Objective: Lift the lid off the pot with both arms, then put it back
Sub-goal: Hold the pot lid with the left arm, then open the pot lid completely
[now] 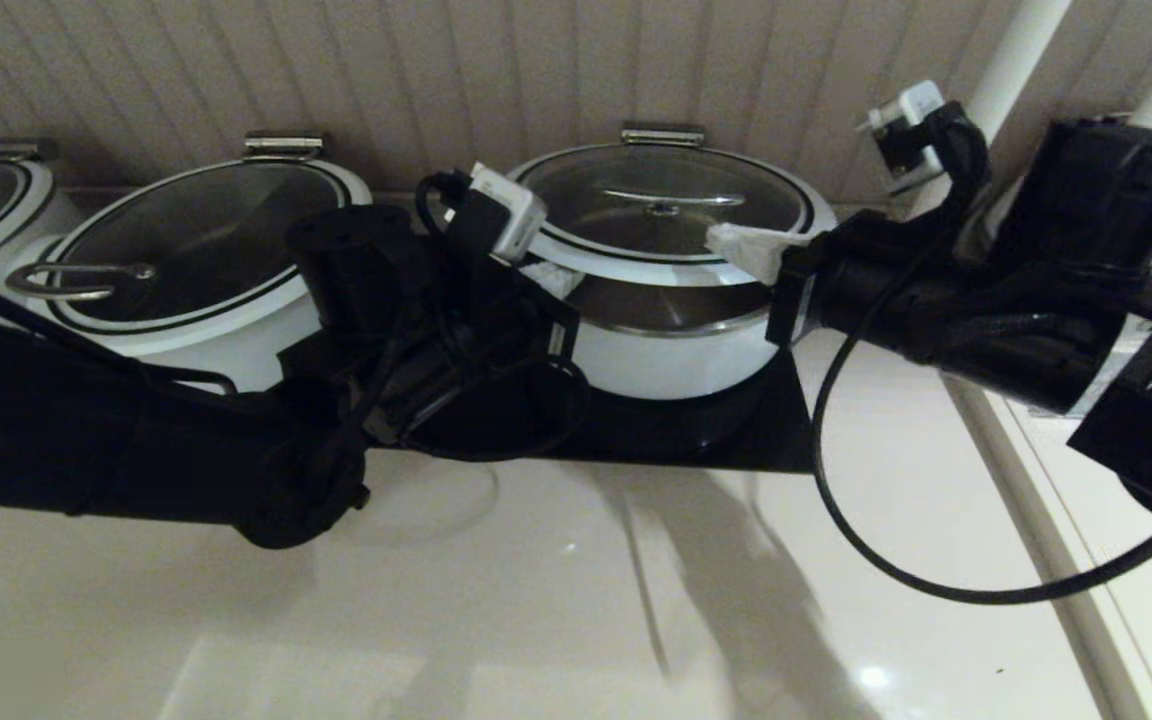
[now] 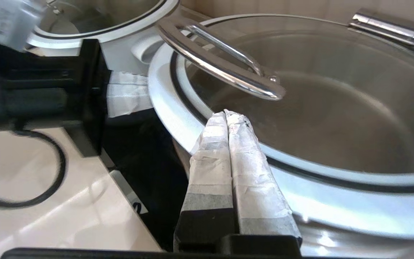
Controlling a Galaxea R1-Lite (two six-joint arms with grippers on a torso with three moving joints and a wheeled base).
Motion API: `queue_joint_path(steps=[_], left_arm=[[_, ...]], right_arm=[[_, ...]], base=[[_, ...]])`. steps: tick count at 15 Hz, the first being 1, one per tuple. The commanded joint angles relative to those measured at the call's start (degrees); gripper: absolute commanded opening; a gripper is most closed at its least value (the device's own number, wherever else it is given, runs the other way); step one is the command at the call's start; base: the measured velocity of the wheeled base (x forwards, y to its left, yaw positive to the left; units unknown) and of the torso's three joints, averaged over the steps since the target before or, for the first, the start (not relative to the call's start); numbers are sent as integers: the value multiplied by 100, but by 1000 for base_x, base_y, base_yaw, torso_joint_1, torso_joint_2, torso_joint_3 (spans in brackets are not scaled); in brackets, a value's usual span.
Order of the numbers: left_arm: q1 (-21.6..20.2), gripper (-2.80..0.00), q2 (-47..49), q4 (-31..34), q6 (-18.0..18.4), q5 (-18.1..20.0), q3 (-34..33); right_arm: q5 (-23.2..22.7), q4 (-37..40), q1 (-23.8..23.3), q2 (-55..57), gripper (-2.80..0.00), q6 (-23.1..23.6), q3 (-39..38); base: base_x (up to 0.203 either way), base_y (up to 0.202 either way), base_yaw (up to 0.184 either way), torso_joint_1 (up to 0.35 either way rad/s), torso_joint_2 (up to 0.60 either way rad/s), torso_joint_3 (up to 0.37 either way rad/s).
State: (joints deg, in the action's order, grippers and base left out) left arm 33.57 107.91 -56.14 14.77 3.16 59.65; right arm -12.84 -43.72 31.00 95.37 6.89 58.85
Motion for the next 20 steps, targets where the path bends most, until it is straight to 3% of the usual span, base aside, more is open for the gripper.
queue_joint_path(steps=[1,10,14,17,20], left_arm=[[0,-280,-32,-38,8,1,3],[0,-280,-95,-55,17,1,-15],[0,-280,-150,-55,17,-8,-35],[0,-280,-156,-55,17,-8,-50],[0,-280,-148,-55,17,-8,-51]], right_arm=[[-9,66,-5,-339,-280,6,-138],[-17,1091,-120,-1753,-280,-164,-1390],[18,1055,-141,-1781,-280,-755,-1932],[9,949,-231,-1582,-280,-777,-1981],[18,275,-264,-1103,-280,-777,-2006]], base=[[0,0,0,0,0,0],[0,0,0,0,0,0],[0,0,0,0,0,0],[0,0,0,0,0,0],[0,0,0,0,0,0]])
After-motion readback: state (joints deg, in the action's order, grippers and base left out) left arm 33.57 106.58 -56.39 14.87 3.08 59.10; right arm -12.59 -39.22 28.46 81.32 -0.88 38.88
